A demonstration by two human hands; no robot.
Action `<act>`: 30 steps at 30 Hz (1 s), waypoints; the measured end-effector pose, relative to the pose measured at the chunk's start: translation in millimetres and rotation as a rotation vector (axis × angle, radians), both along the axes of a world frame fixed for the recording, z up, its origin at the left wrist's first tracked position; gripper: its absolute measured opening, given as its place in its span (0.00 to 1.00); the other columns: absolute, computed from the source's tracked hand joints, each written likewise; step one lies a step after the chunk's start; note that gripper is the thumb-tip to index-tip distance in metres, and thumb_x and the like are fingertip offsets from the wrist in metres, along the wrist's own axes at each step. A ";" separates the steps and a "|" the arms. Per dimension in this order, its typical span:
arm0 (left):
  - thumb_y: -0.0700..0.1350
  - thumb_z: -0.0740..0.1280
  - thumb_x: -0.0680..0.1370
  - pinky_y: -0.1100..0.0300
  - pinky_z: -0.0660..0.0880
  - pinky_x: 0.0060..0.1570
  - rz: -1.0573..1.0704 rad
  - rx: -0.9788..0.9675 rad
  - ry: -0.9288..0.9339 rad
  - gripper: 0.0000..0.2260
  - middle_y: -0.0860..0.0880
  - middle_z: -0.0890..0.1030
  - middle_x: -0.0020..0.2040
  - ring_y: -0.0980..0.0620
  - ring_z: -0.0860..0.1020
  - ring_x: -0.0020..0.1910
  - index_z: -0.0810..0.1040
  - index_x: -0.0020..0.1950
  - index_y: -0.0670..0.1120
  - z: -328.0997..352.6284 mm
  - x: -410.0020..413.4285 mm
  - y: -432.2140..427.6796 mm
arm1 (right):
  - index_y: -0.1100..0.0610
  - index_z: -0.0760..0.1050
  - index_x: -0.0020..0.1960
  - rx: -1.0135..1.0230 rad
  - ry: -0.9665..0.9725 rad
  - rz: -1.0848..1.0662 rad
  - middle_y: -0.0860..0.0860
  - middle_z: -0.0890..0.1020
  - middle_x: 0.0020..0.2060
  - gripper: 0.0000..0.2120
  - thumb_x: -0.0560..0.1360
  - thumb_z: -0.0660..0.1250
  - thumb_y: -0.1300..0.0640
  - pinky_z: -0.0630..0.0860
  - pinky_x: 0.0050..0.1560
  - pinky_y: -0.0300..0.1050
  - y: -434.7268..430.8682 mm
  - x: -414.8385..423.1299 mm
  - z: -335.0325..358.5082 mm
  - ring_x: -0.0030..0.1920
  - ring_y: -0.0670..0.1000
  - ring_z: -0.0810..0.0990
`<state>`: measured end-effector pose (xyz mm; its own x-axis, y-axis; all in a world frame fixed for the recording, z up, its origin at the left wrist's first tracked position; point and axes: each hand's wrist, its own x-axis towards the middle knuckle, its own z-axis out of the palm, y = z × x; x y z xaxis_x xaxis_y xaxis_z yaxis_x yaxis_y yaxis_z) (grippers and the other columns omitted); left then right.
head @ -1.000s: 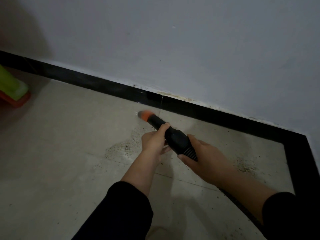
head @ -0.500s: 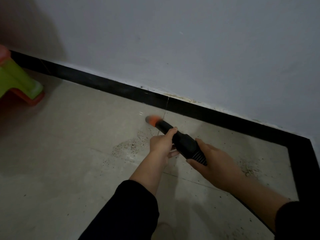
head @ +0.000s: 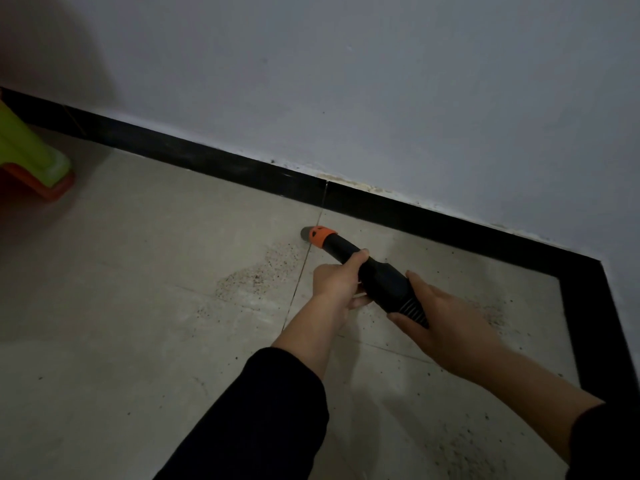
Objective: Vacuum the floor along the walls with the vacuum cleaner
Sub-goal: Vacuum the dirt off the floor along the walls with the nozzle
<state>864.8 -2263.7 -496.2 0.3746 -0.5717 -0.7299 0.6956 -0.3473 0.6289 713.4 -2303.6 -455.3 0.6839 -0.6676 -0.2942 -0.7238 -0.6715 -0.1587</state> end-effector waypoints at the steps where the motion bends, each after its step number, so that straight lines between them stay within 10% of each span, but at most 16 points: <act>1: 0.47 0.71 0.77 0.53 0.83 0.43 -0.003 0.003 0.000 0.15 0.43 0.81 0.48 0.49 0.82 0.44 0.73 0.58 0.41 0.9 -0.8 1.3 | 0.52 0.43 0.79 -0.002 0.008 0.008 0.51 0.72 0.66 0.36 0.79 0.54 0.38 0.76 0.54 0.40 0.0 -1.4 0.1 0.54 0.48 0.77; 30: 0.47 0.70 0.78 0.56 0.83 0.37 0.034 0.049 -0.007 0.20 0.40 0.81 0.55 0.46 0.83 0.49 0.72 0.65 0.39 10.1 8.0 43.4 | 0.52 0.43 0.79 -0.006 0.044 0.129 0.51 0.72 0.66 0.37 0.79 0.54 0.38 0.77 0.53 0.41 24.4 8.0 10.6 0.55 0.48 0.77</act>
<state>872.8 -2220.2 -486.1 0.3982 -0.5224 -0.7540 0.7030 -0.3543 0.6167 721.4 -2279.1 -444.7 0.7507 -0.5767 -0.3221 -0.6375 -0.7604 -0.1244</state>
